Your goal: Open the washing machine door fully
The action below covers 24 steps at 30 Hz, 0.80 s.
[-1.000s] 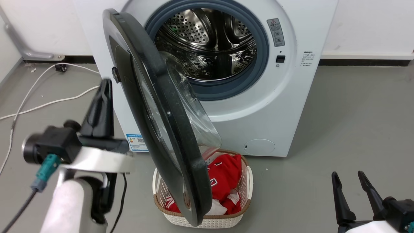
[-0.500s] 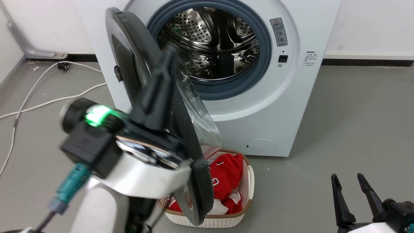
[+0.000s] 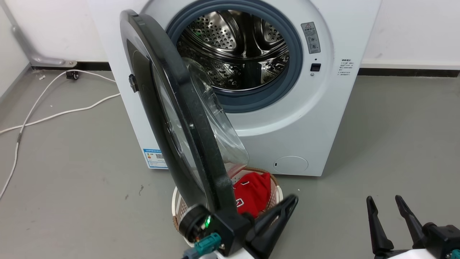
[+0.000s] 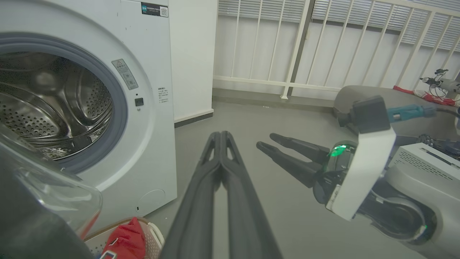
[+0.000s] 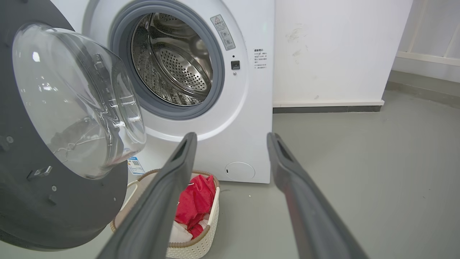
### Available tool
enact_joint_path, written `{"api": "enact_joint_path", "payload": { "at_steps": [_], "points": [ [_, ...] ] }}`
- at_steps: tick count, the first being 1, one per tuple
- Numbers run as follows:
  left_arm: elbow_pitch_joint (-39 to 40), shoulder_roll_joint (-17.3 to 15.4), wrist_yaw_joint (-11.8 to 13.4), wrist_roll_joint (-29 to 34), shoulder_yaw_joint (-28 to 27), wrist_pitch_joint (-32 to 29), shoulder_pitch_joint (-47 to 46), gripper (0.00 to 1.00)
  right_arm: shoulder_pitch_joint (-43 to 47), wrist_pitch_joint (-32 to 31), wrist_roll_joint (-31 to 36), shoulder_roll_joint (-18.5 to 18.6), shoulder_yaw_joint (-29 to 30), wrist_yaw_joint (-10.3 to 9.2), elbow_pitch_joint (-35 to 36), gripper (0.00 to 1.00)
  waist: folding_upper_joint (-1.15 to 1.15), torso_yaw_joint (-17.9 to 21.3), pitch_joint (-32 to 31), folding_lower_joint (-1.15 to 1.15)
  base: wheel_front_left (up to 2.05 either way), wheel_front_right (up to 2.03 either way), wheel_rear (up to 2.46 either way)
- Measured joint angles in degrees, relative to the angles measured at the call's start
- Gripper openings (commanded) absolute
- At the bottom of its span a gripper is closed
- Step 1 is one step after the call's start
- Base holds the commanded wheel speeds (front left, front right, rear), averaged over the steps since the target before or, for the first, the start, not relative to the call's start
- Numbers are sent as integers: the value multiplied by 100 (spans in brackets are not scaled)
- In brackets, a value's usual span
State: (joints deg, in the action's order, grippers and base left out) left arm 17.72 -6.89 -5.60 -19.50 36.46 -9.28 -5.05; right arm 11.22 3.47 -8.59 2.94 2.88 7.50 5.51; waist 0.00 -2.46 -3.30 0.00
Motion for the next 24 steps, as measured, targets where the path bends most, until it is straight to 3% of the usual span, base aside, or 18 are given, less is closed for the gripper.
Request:
{"api": "enact_joint_path", "payload": {
  "at_steps": [6, 14, 24],
  "points": [
    [-699, -112, 147, 20, 107, -16, 403, 0, -1, -22, 15, 0, -5, 0, 1, 100, 0, 45, -24, 0, 0, 0, 0],
    [-1444, -126, 499, 210, -205, 266, 297, 0, -5, -21, -26, 0, 0, 0, -51, 100, 0, 44, -3, 0, 0, 0, 0],
    [-1737, -144, 773, 265, -458, 501, 179, 0, -16, 30, -34, 0, -1, 0, -162, 100, 0, -49, 1, 0, 0, 0, 0]
  ]
}}
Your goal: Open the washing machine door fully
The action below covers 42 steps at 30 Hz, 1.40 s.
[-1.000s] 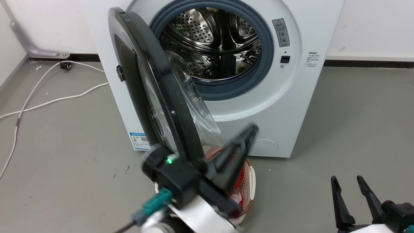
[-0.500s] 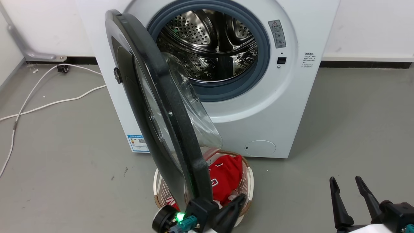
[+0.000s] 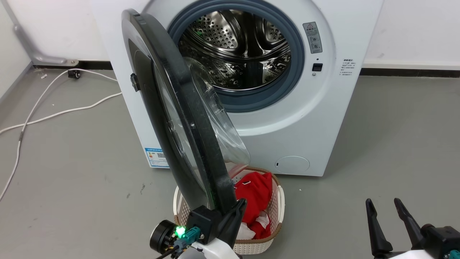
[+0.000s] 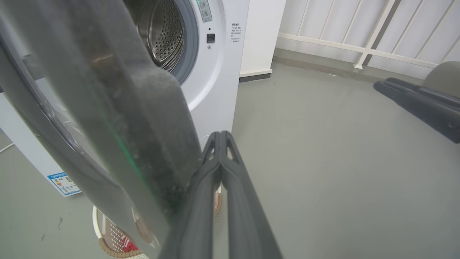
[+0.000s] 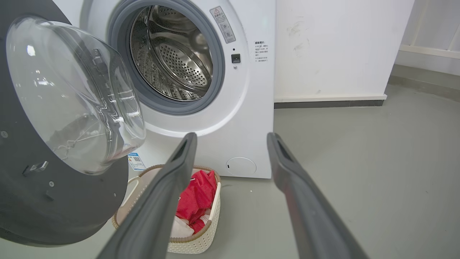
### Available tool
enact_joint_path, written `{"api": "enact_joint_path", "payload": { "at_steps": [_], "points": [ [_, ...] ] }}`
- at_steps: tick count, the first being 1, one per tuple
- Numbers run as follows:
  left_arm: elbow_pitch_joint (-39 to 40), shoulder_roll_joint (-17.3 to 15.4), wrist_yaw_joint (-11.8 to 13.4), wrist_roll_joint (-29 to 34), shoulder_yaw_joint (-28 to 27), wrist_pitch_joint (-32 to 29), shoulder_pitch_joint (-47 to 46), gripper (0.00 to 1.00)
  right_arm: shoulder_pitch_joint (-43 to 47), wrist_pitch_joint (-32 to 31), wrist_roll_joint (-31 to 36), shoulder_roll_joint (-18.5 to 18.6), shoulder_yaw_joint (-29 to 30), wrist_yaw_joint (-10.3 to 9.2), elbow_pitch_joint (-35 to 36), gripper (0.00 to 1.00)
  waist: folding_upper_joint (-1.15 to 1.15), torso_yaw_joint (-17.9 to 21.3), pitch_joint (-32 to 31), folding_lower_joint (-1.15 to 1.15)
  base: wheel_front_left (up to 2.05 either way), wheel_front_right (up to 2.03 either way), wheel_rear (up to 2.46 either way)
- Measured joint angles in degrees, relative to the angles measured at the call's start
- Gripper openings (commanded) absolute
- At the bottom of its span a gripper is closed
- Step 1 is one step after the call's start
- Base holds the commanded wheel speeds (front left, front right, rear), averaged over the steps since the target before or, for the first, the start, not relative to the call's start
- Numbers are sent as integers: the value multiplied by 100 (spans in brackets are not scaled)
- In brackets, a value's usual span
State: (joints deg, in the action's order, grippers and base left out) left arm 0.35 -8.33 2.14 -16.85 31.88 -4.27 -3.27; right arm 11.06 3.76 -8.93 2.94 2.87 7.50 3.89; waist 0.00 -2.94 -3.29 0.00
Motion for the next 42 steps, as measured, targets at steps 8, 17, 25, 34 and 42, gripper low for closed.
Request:
{"api": "enact_joint_path", "payload": {
  "at_steps": [8, 17, 25, 34, 42],
  "points": [
    [18, 58, 169, -137, -142, 94, 55, 0, -26, 37, 9, 0, 26, -1, -74, 100, 0, -120, 7, 0, 0, 0, 0],
    [497, -78, 468, -154, -385, 143, 197, 0, -78, 126, 8, 0, 96, -1, -142, 100, 0, -496, 62, 0, 0, 0, 0],
    [590, -155, 703, -156, -623, 275, 286, 0, -146, 227, -27, -2, 93, -1, -175, 100, 0, -1015, 142, 0, 0, 0, 0],
    [532, -470, 945, -337, -1294, 421, 313, 0, -272, 252, -14, -3, 45, 0, -180, 100, 0, -1507, 272, 0, 0, 0, 0],
    [156, -895, 947, -658, -2046, 545, 58, 0, -386, 191, 55, -3, -38, 0, -86, 100, 0, -1535, 440, 0, 0, 0, 0]
  ]
}}
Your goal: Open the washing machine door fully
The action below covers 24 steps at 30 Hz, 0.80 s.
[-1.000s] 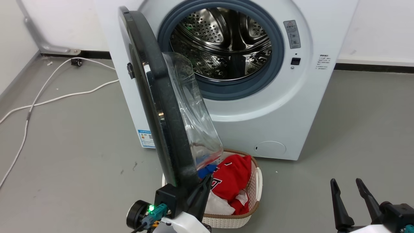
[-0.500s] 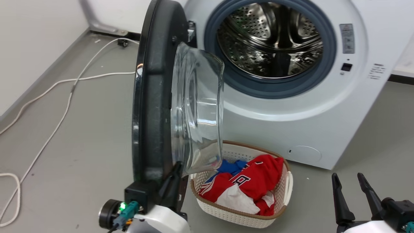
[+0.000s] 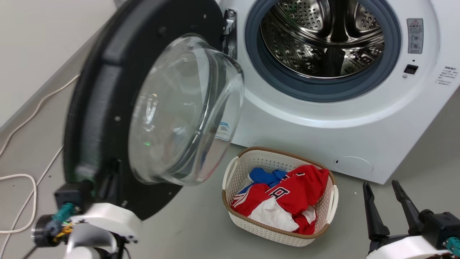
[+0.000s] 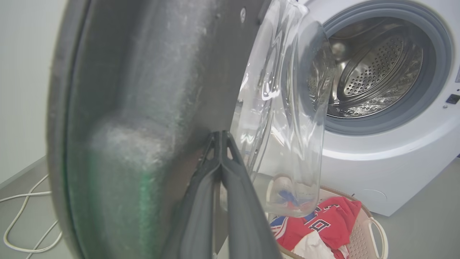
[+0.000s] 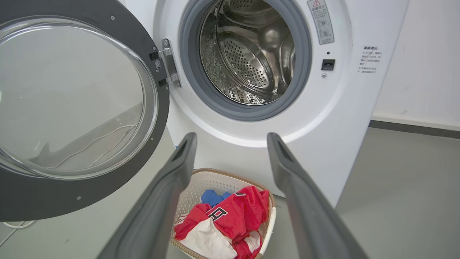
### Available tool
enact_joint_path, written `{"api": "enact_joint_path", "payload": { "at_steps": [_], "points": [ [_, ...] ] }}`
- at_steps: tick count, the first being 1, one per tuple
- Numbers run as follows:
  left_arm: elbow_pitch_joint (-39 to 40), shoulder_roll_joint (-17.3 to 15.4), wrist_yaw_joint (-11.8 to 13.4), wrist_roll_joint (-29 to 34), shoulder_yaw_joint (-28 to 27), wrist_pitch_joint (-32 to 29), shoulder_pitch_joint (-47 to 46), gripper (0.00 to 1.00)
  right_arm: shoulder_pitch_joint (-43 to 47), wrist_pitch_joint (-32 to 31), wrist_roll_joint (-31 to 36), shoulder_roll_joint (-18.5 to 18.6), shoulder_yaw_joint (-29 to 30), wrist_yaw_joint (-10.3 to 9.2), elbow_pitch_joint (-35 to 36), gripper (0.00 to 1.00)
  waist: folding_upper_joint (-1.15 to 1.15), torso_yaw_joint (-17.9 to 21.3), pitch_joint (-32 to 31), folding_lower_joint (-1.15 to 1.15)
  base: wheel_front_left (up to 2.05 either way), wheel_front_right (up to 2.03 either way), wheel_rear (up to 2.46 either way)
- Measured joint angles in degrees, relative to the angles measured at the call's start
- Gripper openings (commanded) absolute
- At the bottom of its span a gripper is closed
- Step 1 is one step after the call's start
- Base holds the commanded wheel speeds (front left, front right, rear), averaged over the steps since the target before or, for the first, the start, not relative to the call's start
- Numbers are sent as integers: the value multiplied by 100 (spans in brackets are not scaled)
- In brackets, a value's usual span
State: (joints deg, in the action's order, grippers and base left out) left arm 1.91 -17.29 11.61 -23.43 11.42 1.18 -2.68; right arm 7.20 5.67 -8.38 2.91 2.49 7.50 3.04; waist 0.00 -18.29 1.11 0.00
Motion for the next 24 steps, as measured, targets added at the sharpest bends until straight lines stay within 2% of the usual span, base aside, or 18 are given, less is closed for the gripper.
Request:
{"api": "enact_joint_path", "payload": {
  "at_steps": [9, 13, 24],
  "points": [
    [-878, -594, -203, -412, -846, 234, -564, 0, -109, -108, 134, 0, -54, -1, 121, 100, 0, 268, 258, 0, 0, 0, 0],
    [-1284, -821, -321, -523, -1034, 270, -820, 0, -209, -144, 144, 0, -63, 0, 165, 100, 0, 357, 384, 0, 0, 0, 0],
    [-2549, -1416, -942, -912, -1386, 380, -1545, 0, -377, -166, 191, 0, -101, 0, 172, 100, 0, 453, 633, 0, 0, 0, 0]
  ]
}}
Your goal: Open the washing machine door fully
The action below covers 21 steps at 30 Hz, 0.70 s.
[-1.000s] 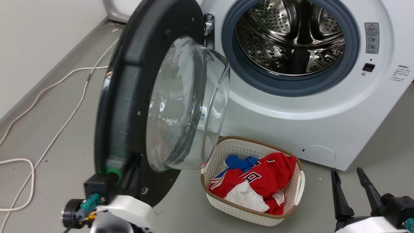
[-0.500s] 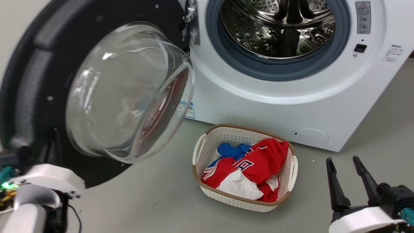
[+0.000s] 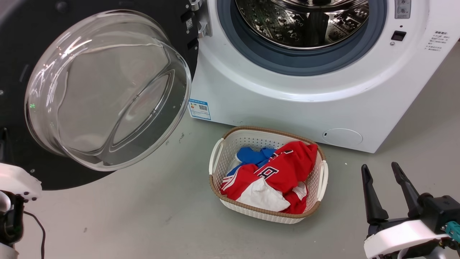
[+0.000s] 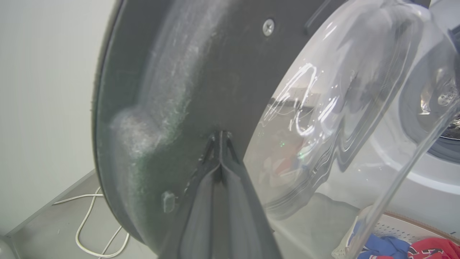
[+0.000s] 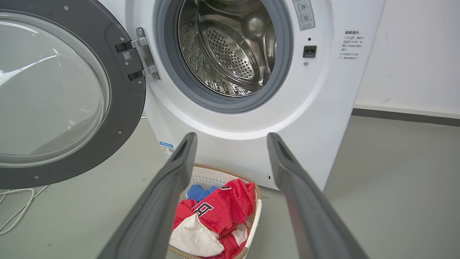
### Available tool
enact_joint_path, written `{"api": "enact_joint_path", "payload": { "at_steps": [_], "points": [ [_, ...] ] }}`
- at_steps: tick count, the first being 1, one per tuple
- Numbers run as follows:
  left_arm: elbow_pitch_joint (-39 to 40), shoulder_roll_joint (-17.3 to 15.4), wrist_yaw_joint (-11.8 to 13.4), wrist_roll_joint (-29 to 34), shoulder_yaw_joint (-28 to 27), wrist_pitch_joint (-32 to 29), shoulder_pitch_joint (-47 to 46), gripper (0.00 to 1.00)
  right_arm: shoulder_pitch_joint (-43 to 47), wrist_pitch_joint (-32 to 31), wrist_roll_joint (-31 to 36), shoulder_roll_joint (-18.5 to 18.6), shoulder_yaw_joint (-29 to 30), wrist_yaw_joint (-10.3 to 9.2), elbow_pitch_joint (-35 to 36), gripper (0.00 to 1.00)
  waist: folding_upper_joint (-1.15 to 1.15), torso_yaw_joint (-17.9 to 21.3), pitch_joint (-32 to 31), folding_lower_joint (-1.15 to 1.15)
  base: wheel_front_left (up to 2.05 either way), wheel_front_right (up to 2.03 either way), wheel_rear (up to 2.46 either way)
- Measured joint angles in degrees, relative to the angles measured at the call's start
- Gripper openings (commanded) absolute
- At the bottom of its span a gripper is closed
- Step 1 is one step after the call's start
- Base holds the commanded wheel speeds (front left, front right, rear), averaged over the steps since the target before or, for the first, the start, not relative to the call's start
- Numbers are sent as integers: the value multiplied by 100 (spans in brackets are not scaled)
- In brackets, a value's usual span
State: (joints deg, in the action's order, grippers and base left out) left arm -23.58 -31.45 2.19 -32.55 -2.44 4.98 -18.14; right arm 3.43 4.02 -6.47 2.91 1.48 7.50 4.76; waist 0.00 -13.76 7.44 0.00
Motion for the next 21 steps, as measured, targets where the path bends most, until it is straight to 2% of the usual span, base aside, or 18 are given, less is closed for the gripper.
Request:
{"api": "enact_joint_path", "payload": {
  "at_steps": [4, 8, 15, 18, 19, 21],
  "points": [
    [-324, -37, -120, 4, 31, 135, -149, 0, -21, 7, -1, 0, 13, 0, -47, 100, 0, 14, -9, 0, 0, 0, 0],
    [-459, -9, -111, 75, 105, 298, -171, 0, -20, 26, -10, 0, 20, 0, -125, 100, 0, 10, -114, 0, 0, 0, 0],
    [-100, 155, 205, 399, 339, 525, 375, 0, 159, 81, -130, 0, 48, 0, -286, 100, 0, -17, -510, 0, 0, 0, 0],
    [355, 297, 355, 533, 511, 497, 736, 0, 263, 91, -175, 1, 92, -1, -287, 100, 0, -49, -702, 0, 0, 0, 0],
    [880, 450, 508, 580, 657, 419, 1137, 0, 304, 89, -192, 0, 98, 0, -296, 100, 0, -83, -853, 0, 0, 0, 0],
    [1215, 544, 606, 611, 743, 336, 1417, 0, 357, 69, -199, 0, 86, -1, -304, 100, 0, -94, -943, 0, 0, 0, 0]
  ]
}}
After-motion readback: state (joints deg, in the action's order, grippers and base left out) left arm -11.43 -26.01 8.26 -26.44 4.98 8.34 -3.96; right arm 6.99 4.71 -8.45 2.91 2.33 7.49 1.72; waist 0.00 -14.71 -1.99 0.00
